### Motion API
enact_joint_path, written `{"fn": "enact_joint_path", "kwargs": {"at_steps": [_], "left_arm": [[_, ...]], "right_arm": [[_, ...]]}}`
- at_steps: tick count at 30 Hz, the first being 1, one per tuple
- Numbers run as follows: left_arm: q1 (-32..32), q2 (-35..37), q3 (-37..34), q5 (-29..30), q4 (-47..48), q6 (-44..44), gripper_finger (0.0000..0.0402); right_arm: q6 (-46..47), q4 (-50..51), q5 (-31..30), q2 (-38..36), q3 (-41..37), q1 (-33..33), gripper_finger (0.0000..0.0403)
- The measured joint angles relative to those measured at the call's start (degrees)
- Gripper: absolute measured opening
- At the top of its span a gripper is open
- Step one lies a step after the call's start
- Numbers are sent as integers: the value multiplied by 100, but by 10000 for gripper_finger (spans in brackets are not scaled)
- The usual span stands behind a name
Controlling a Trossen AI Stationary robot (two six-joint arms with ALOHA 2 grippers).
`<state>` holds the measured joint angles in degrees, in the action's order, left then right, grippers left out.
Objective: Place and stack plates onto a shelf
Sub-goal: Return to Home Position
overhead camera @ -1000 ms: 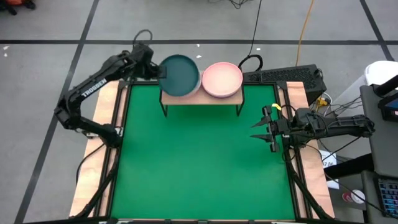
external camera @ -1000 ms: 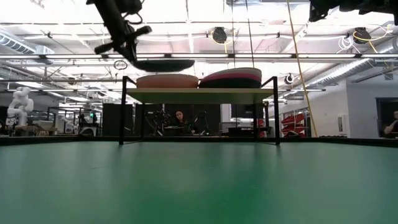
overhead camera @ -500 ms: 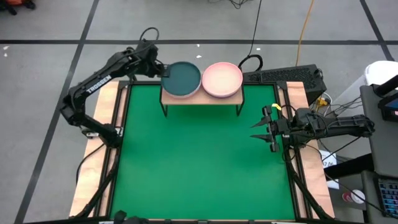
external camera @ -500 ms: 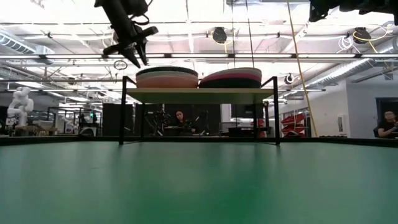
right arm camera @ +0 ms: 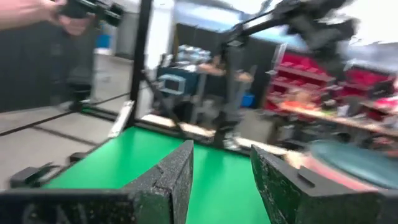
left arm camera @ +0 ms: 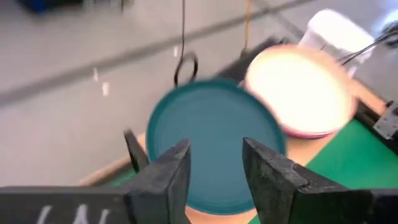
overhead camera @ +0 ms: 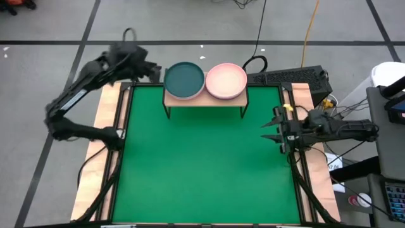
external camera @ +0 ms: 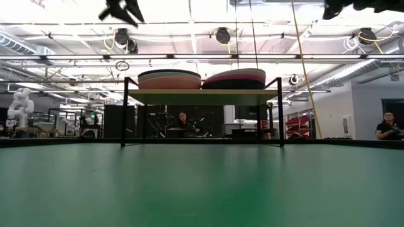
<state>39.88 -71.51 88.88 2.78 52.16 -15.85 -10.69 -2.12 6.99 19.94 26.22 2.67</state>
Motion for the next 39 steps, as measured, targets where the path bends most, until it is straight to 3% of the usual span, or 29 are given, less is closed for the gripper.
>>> {"fn": "enact_joint_path", "kwargs": {"at_steps": [5,9,14,16,25,30,36,39], "left_arm": [[-1040,1112,-599,745,-808,528,87],[-1951,2052,-1640,932,-2037,777,18],[-2699,3092,-3257,1085,-3730,984,6],[-2883,3432,-3930,1085,-4411,1162,5],[-3055,4753,-6380,1072,-6276,1168,4],[-3066,5405,-7527,1012,-7205,1023,4],[-3066,5862,-8671,750,-8245,831,3],[-3068,5940,-8827,660,-8028,754,3]], "right_arm": [[-183,585,-703,-772,4,-8,138],[-176,1181,-691,-1388,2,-8,106],[-28,1678,-694,-1994,11,-7,22],[35,1739,-691,-1979,47,-6,7],[257,1539,-696,-1990,-549,-6,2],[504,409,-696,-1986,-1497,-6,1],[634,-974,-723,-1971,-2496,-6,0],[704,-733,-861,-1944,-2507,-4,0]]}}
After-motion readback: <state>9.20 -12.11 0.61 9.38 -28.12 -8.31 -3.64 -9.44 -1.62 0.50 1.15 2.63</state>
